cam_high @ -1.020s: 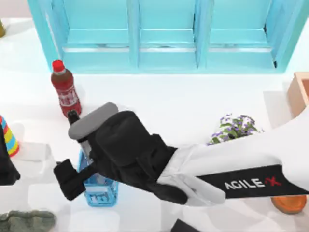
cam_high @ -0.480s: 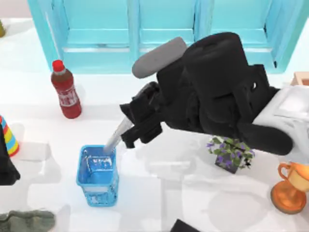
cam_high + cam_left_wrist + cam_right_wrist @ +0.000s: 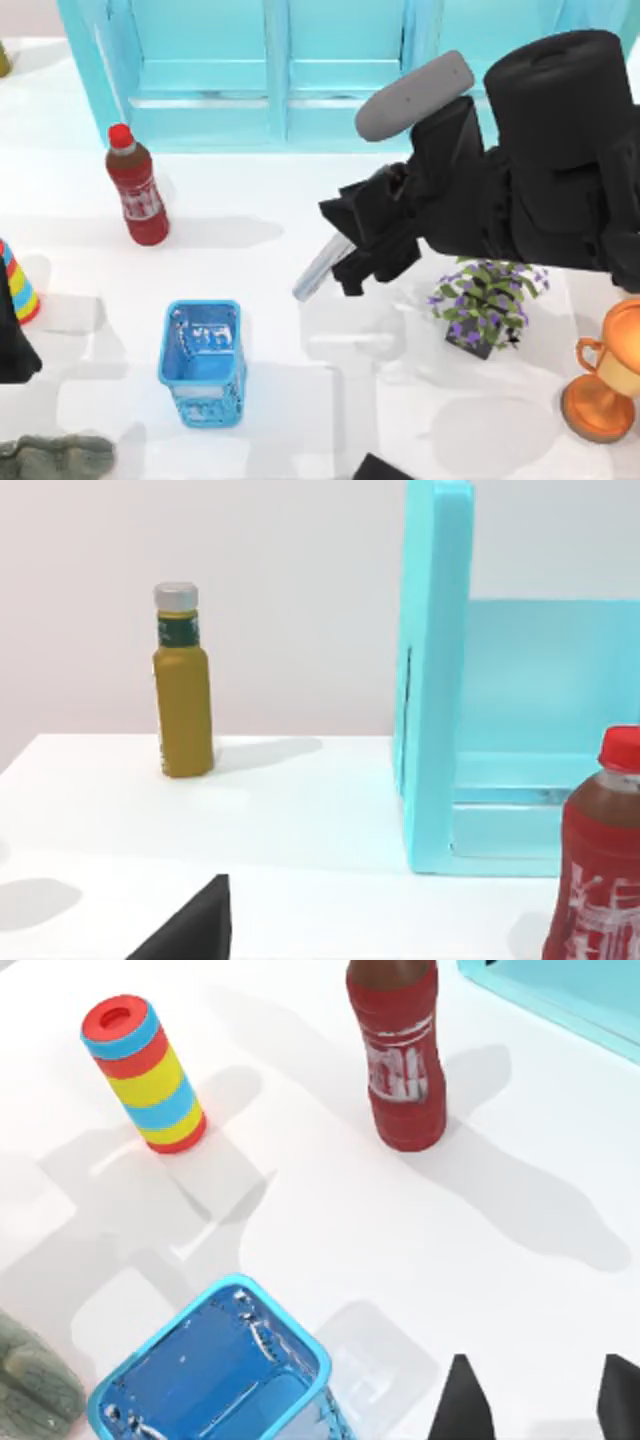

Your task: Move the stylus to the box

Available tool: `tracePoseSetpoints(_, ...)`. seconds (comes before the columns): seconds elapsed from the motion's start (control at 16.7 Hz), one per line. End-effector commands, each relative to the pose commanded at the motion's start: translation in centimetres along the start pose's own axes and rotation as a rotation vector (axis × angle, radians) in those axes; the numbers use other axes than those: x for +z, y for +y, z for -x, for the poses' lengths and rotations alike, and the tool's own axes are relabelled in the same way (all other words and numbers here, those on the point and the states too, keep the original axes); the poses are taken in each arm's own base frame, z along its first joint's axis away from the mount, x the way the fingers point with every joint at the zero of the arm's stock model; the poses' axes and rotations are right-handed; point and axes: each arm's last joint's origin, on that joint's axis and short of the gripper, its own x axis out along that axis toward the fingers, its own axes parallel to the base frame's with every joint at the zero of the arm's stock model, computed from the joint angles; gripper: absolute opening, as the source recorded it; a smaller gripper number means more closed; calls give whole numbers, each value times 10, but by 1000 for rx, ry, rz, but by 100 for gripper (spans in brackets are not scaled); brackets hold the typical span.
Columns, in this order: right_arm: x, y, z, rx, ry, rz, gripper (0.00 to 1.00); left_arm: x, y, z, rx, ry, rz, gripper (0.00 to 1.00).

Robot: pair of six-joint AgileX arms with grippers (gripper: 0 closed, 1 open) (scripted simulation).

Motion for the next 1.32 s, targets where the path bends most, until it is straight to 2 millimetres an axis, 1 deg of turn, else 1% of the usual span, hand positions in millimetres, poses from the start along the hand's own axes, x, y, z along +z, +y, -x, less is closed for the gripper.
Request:
tracePoseSetpoints(0.12,1,1,-1,2,-1,1,0,0,0,0,0,0,0,100)
tracePoseSetpoints(0.24,5,-8,2,-18,8,4,0,0,0,0,0,0,0,100)
tracePoseSetpoints(0.36,12,-28,9,-63,29,5,0,0,0,0,0,0,0,100)
tracePoseSetpoints(0.42,15,-41,15,-93,43,3,0,0,0,0,0,0,0,100)
tracePoseSetpoints(0.54,21,-75,33,-169,78,-11,0,0,0,0,0,0,0,100)
tracePoseSetpoints(0.6,23,-93,46,-211,98,-24,0,0,0,0,0,0,0,100)
tracePoseSetpoints(0.72,22,-131,78,-300,140,-63,0,0,0,0,0,0,0,100)
tracePoseSetpoints(0.84,16,-162,116,-384,181,-114,0,0,0,0,0,0,0,100)
tracePoseSetpoints(0.9,11,-174,136,-422,200,-142,0,0,0,0,0,0,0,100)
tracePoseSetpoints(1.02,0,-189,173,-482,233,-194,0,0,0,0,0,0,0,100)
tracePoseSetpoints(1.14,-9,-194,202,-519,258,-233,0,0,0,0,0,0,0,100)
tracePoseSetpoints(1.2,-13,-194,213,-530,267,-246,0,0,0,0,0,0,0,100)
tracePoseSetpoints(1.32,-17,-193,226,-541,278,-260,0,0,0,0,0,0,0,100)
